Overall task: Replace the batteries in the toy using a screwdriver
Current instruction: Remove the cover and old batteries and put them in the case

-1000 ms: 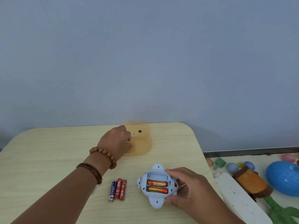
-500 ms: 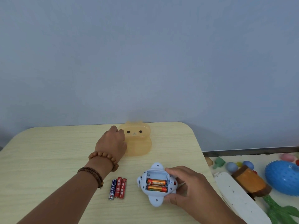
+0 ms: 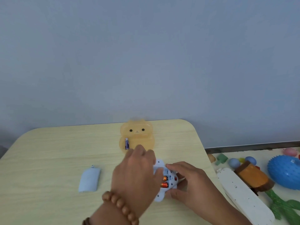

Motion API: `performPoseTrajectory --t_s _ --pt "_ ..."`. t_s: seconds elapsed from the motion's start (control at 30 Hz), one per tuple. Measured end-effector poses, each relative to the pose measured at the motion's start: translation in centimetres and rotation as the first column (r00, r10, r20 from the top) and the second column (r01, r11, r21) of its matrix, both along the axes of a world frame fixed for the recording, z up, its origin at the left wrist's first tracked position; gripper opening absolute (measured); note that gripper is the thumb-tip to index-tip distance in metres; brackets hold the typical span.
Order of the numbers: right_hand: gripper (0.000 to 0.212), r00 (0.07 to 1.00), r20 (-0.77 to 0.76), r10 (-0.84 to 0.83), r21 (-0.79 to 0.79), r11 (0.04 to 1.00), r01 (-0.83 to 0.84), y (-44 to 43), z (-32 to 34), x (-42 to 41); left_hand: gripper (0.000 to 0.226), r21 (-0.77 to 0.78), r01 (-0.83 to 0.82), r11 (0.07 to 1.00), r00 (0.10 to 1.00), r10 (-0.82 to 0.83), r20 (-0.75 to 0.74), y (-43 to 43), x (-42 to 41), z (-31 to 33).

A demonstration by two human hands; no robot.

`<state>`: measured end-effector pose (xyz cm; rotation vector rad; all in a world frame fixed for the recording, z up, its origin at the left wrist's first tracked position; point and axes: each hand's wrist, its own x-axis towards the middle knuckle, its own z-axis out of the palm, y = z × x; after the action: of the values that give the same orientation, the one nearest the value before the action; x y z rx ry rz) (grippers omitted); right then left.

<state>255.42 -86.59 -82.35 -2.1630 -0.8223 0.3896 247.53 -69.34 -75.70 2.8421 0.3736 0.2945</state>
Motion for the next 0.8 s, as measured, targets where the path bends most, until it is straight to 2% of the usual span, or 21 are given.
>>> performPoseTrajectory --t_s 0.1,0.23,0.33,0.43,0.53,0.6,0.67,0.8 --pt "0.062 1.0 0.014 0.006 -0.003 1.0 -0.006 0.3 0.0 -0.2 0.023 -0.061 0.04 0.997 0.995 -0.046 -0.092 -0.2 -0.5 -1.5" --pt "0.067 1.0 0.002 -0.025 -0.02 0.999 0.025 0.3 0.2 -0.2 0.068 -0.206 0.183 0.961 0.954 -0.224 -0.199 1.2 -0.8 -2.1" --pt "0.064 1.0 0.006 -0.021 -0.049 0.999 0.021 0.4 0.6 -0.1 0.096 -0.208 0.248 0.946 0.931 -0.292 -0.218 2.1 -0.4 -2.9" --pt "0.058 1.0 0.0 -0.013 -0.079 0.997 0.013 0.5 1.5 -0.1 0.093 -0.233 0.288 0.929 0.924 -0.334 -0.187 2.9 -0.2 -4.1" --pt "0.046 0.998 -0.065 -0.006 -0.097 0.995 0.0 0.9 2.7 -0.3 0.09 -0.276 0.243 0.93 0.944 -0.292 -0.152 3.4 -0.3 -5.0" --pt "0.04 0.994 -0.084 -0.076 -0.121 0.991 0.066 1.7 3.4 -0.6 0.087 -0.268 0.222 0.938 0.955 -0.264 -0.132 3.1 -0.4 -5.3" --pt "0.035 0.985 -0.02 -0.171 -0.17 0.971 0.165 3.1 3.5 -1.1 0.083 -0.242 0.233 0.942 0.962 -0.259 -0.084 2.5 -0.4 -5.6" --pt "0.03 0.971 0.089 -0.221 -0.194 0.952 0.234 5.3 3.1 -2.5 0.079 -0.279 0.223 0.934 0.971 -0.237 -0.016 2.1 -0.6 -5.5"
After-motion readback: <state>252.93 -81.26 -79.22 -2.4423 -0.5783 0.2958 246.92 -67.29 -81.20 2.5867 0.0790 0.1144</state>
